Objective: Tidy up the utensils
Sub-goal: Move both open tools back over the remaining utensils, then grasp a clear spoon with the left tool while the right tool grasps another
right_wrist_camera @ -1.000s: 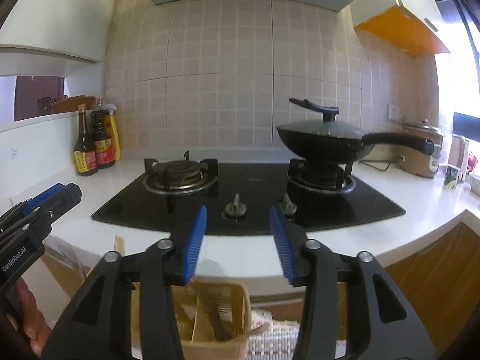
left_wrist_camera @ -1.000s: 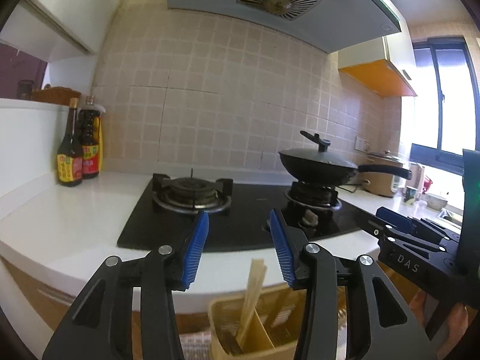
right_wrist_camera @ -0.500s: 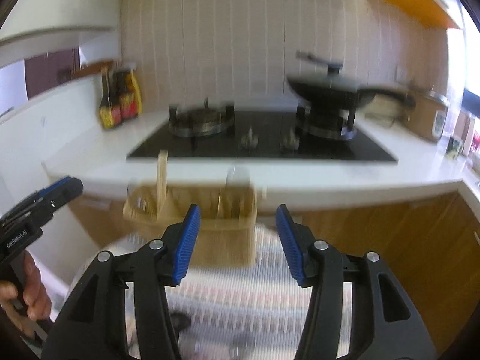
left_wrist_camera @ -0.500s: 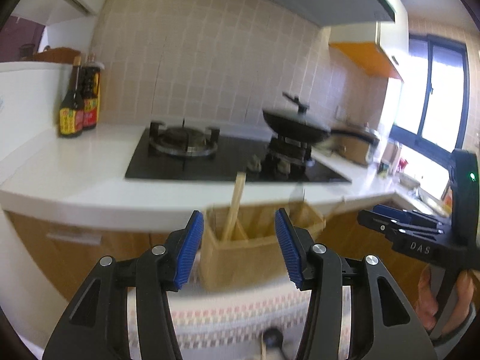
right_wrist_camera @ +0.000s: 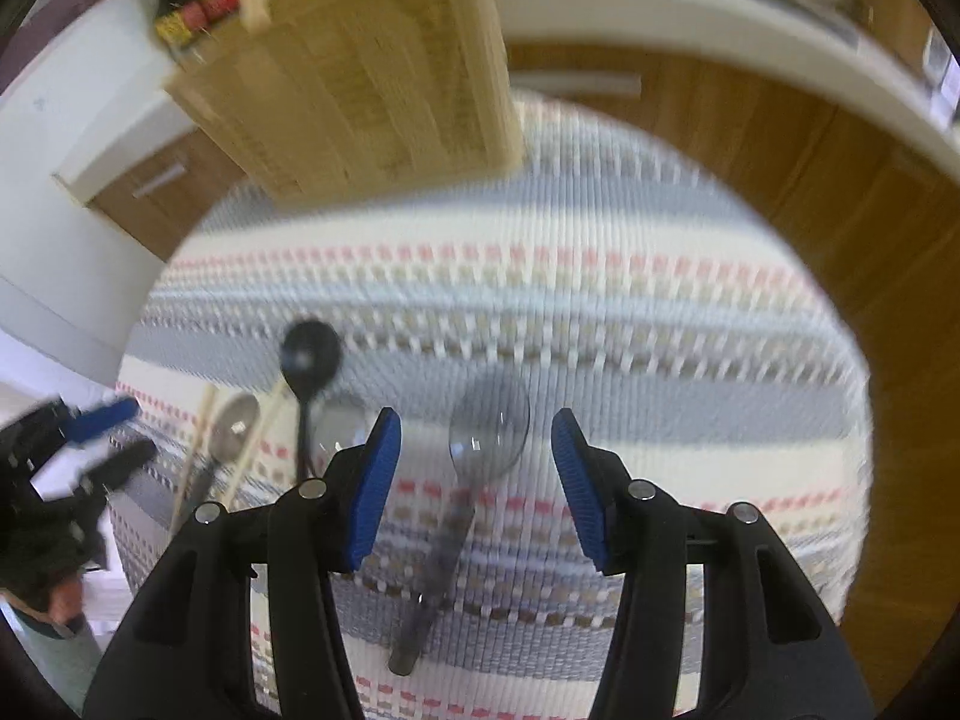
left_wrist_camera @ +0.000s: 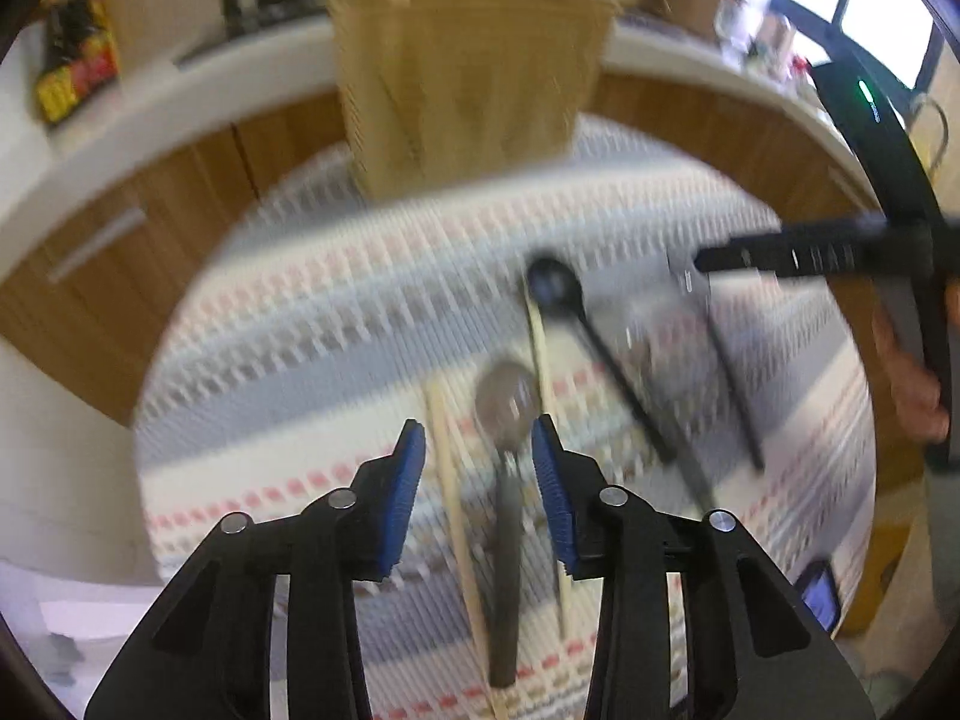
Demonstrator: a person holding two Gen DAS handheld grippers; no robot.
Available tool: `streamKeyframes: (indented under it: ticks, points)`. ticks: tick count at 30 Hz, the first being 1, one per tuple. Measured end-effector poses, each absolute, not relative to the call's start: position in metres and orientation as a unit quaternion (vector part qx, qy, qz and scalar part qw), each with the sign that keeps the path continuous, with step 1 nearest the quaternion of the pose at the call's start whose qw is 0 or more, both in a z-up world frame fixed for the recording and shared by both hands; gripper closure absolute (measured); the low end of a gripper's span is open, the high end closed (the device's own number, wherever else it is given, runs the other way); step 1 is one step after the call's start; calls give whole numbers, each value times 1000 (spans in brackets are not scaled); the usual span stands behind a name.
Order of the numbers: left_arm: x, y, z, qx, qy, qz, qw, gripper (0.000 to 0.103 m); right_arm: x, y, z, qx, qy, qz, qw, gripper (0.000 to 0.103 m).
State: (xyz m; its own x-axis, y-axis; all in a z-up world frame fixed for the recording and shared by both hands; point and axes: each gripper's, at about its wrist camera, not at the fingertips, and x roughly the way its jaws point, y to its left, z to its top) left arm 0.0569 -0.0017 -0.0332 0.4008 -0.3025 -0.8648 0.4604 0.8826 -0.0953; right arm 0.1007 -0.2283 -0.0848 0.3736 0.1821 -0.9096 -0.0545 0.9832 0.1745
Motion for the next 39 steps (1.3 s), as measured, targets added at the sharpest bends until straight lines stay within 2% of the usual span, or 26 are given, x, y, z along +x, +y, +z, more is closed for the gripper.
streamKeyframes:
  ticks: [6, 16, 23, 25, 27, 39]
  points:
    - [51, -8, -47, 106, 522, -244, 811, 69, 101, -225, -106, 50, 574, 56, 815, 54]
    - [68, -35, -63, 154, 542, -222, 796, 73, 95, -189, -114, -41, 565, 30, 823, 55]
    - [72, -61, -66, 191, 540, -206, 793, 82, 105, -175, -115, -50, 570, 39, 819, 68]
    - [72, -68, -66, 196, 540, -205, 793, 88, 109, -170, -115, -52, 570, 45, 819, 71]
    - [72, -72, -65, 194, 540, -207, 793, 93, 112, -167, -115, -57, 569, 47, 819, 72]
    - [63, -57, -44, 132, 502, -192, 833, 93, 94, -160, -104, -60, 529, 98, 841, 73]
